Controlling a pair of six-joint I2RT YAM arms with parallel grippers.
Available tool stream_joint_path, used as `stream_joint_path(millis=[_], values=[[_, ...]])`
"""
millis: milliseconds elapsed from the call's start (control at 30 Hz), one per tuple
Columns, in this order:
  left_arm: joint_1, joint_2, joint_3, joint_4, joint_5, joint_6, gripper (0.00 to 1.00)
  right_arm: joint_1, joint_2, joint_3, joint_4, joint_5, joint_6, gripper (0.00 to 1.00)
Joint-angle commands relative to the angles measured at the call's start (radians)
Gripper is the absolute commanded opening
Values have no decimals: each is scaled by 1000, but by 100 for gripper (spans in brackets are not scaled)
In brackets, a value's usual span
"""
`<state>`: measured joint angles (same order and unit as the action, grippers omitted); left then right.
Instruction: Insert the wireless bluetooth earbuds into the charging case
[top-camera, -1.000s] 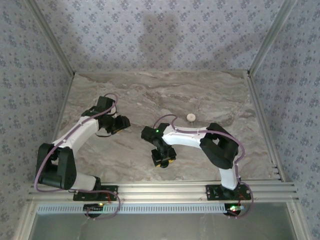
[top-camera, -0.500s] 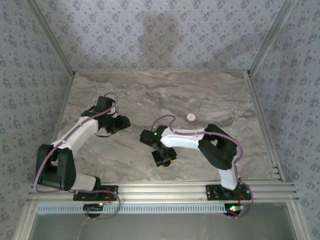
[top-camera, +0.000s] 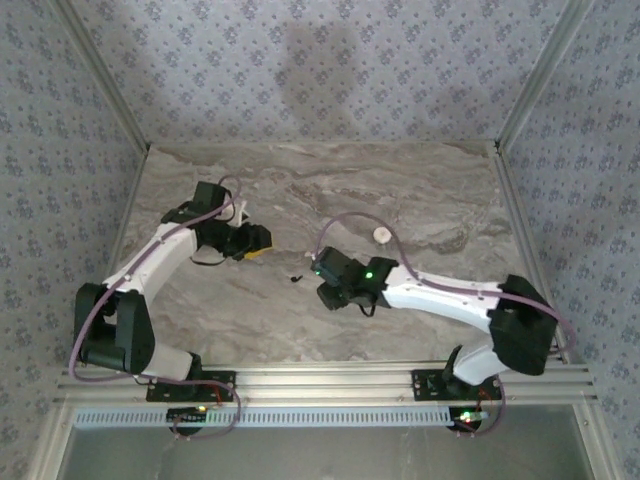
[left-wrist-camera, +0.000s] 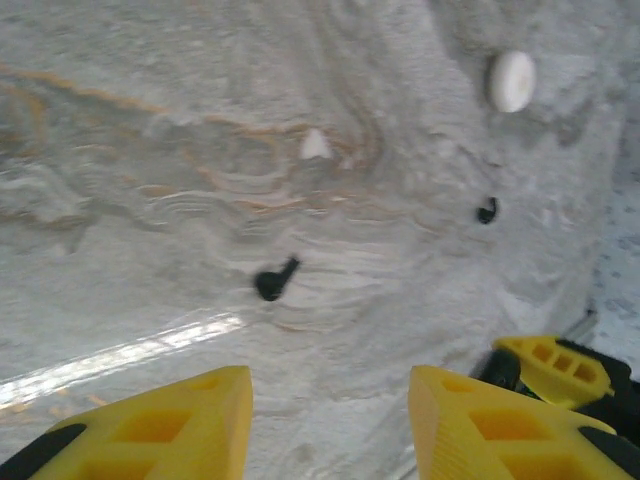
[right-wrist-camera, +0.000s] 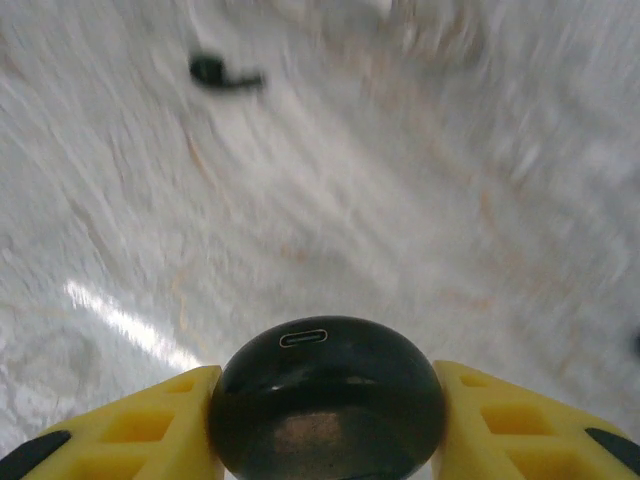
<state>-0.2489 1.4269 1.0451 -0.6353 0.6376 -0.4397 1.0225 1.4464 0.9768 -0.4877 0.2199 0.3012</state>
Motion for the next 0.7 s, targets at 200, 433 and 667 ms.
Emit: stream_joint_path(millis=[200,433,667], values=[[-68,-22,143,-118,238,155,46,-56,-160,-94,388,-1,-443,42],[-144,0,215,-165,257,190,46,-56,-198,-78,421,-26,-553,42],[-196,29,257,-194,229,205,46,-46,-190,-54,426,-48,-590,42]])
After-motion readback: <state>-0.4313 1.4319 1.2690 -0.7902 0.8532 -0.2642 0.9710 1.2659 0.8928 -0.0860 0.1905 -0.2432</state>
